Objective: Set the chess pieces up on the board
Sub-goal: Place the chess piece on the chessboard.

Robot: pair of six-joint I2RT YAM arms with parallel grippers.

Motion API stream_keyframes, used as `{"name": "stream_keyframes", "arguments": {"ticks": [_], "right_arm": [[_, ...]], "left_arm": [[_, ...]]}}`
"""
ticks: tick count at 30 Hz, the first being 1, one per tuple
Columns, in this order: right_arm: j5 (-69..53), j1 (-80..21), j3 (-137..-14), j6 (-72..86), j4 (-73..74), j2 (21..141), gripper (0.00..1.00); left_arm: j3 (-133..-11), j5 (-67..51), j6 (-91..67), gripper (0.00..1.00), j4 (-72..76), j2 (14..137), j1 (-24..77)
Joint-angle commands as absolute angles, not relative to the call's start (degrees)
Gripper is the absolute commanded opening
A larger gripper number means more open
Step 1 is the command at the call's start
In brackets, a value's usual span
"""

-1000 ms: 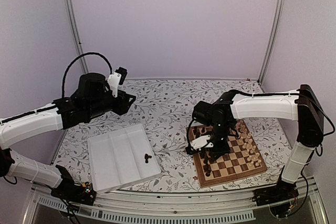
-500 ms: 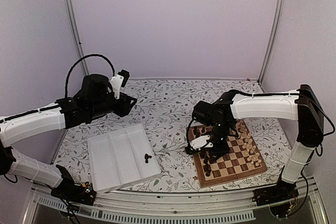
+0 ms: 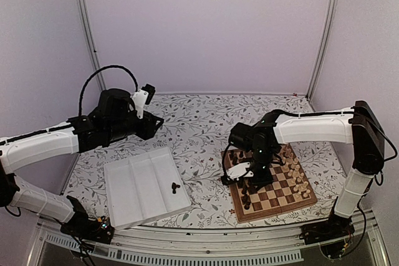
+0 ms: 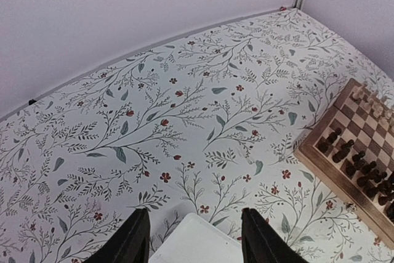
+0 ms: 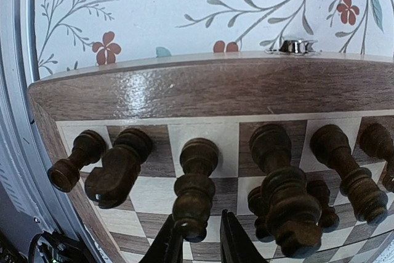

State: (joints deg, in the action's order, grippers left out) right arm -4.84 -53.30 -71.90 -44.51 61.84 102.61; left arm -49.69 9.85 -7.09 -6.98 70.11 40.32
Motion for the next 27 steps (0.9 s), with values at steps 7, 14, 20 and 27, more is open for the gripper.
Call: {"name": "stream_keyframes", "arguments": {"ticks": [7, 14, 20, 27], "right_arm": [[-3.3, -53.7, -71.6, -43.9, 61.5, 101.8, 0.26], [-3.8, -53.6, -72.2, -44.1, 64.1, 99.7, 0.34], [-4.7, -53.1, -71.5, -44.2, 64.5, 96.6, 0.38], [-6.2, -47.7, -69.6, -44.5, 64.9, 89.8, 0.38]], "left_arm": [[-50.2, 9.0, -7.2, 0.53, -7.6, 70.4, 39.6], [-50.9, 7.7, -7.3, 0.52, -9.0, 70.7, 39.7], [-51.9, 5.6, -8.1, 0.53, -11.5, 71.1, 39.9], [-54.4, -2.1, -9.1, 0.48, -25.3, 74.4, 41.1]]}}
